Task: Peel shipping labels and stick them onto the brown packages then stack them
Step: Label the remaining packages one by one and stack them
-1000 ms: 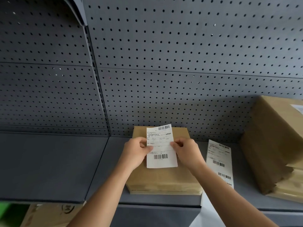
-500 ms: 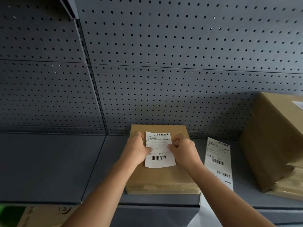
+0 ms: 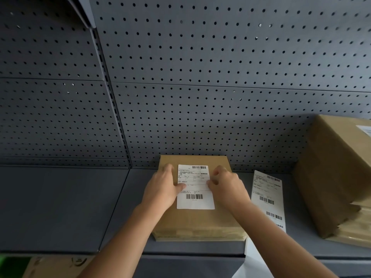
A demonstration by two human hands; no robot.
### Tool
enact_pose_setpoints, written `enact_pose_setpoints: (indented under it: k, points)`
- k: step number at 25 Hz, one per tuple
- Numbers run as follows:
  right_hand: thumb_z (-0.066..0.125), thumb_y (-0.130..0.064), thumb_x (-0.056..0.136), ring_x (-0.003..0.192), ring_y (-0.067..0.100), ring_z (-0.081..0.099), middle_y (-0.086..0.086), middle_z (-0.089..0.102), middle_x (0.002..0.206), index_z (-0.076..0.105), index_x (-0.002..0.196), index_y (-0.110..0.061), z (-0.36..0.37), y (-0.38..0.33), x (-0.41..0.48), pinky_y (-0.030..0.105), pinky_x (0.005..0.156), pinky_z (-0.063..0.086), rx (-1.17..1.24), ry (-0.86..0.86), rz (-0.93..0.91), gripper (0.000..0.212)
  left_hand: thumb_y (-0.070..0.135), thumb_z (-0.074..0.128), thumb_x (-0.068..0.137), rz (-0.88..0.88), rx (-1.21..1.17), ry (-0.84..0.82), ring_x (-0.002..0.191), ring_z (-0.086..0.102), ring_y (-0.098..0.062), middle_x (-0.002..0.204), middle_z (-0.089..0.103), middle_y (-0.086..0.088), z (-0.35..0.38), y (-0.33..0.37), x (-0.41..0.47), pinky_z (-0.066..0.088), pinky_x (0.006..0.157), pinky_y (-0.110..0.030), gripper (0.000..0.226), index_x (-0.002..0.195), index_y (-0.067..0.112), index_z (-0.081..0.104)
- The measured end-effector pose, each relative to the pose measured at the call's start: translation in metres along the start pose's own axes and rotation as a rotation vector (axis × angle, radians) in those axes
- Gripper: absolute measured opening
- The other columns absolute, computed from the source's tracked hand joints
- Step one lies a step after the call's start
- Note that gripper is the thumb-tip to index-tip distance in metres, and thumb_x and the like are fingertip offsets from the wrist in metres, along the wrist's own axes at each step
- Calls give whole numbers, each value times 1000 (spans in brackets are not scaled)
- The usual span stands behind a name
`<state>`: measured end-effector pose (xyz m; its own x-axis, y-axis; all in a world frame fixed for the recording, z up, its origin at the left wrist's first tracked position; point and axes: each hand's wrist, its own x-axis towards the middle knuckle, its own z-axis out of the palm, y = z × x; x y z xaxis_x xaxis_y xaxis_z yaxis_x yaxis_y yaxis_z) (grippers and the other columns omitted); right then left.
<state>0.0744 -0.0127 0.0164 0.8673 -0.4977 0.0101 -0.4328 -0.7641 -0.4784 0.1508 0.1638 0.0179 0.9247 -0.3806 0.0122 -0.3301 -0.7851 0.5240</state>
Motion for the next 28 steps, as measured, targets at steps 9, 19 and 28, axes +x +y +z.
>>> enact_pose_setpoints:
  k: [9,19,28]
  points:
    - [21,-36,99,140,22,43,5,51,148,49,143,-12,29,-14,11,44,114,38,-126,-79,-444,58,33,24,111,389,246,-146,157,5,-13,171,9,-1,11,2,16,-1,124,-28,55,162,15,13]
    - [20,-43,107,154,8,9,-7,15,168,21,159,-21,28,4,12,42,126,4,-292,-119,-299,57,38,19,110,308,321,-124,156,3,-7,171,4,4,18,-22,19,2,127,-29,57,162,19,8]
    - [22,-40,108,154,10,10,-3,19,167,21,160,-18,14,7,-9,31,122,-3,-200,-87,-347,56,36,19,110,335,231,-75,155,-1,-6,170,2,3,9,-16,-2,-4,123,-24,57,162,17,7]
